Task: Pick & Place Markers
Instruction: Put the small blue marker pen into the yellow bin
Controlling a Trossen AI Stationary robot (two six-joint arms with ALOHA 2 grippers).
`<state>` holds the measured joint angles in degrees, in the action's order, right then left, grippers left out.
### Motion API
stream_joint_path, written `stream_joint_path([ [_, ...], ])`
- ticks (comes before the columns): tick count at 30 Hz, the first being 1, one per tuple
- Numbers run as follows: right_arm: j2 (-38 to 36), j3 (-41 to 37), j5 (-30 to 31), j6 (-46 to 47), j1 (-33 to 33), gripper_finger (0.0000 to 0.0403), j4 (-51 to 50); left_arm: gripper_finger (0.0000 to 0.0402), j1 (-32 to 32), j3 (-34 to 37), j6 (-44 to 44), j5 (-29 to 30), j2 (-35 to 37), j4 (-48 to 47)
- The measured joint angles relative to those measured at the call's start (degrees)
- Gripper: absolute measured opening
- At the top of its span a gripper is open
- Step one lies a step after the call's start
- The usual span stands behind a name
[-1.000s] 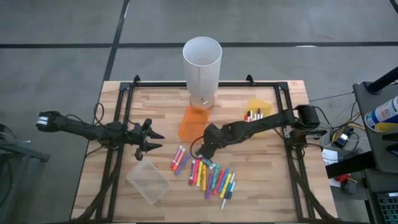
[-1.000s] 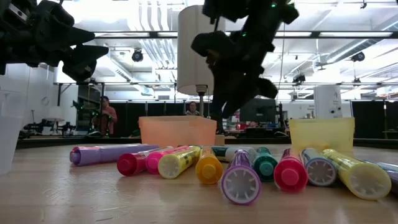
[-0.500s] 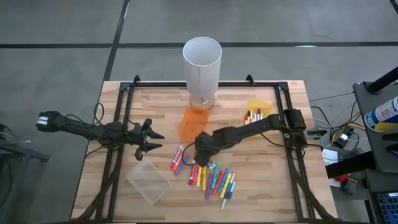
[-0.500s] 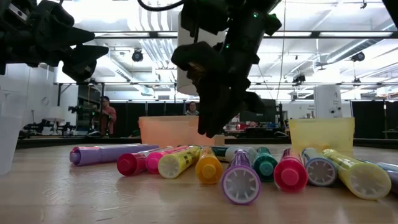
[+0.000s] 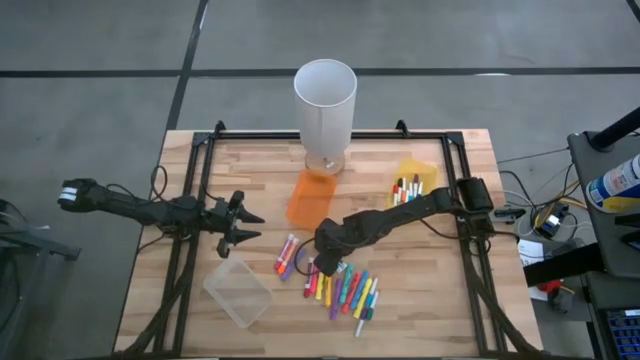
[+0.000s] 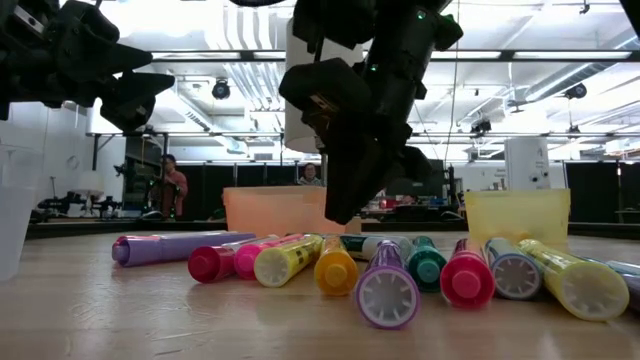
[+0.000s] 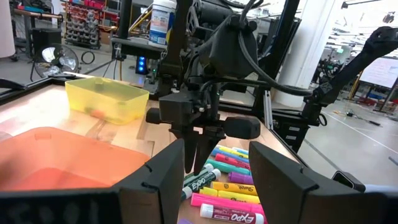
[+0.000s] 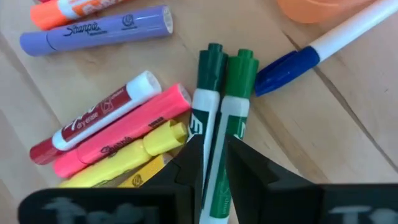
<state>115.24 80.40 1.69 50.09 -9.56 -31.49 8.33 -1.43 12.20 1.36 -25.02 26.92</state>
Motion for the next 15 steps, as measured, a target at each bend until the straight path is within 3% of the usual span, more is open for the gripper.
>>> stream_joint_path([
  [10,-0.02,-0.03,1.45,-2.46,-0.35,0.0058,0.47,0.0174,0.01,0.01,-0.01,0.0,0.02,0.01],
  [15,-0.02,-0.03,3.26,-2.25,-0.28,0.0079,0.49,0.0174,-0.01,0.0,-0.01,0.01,0.02,0.0],
])
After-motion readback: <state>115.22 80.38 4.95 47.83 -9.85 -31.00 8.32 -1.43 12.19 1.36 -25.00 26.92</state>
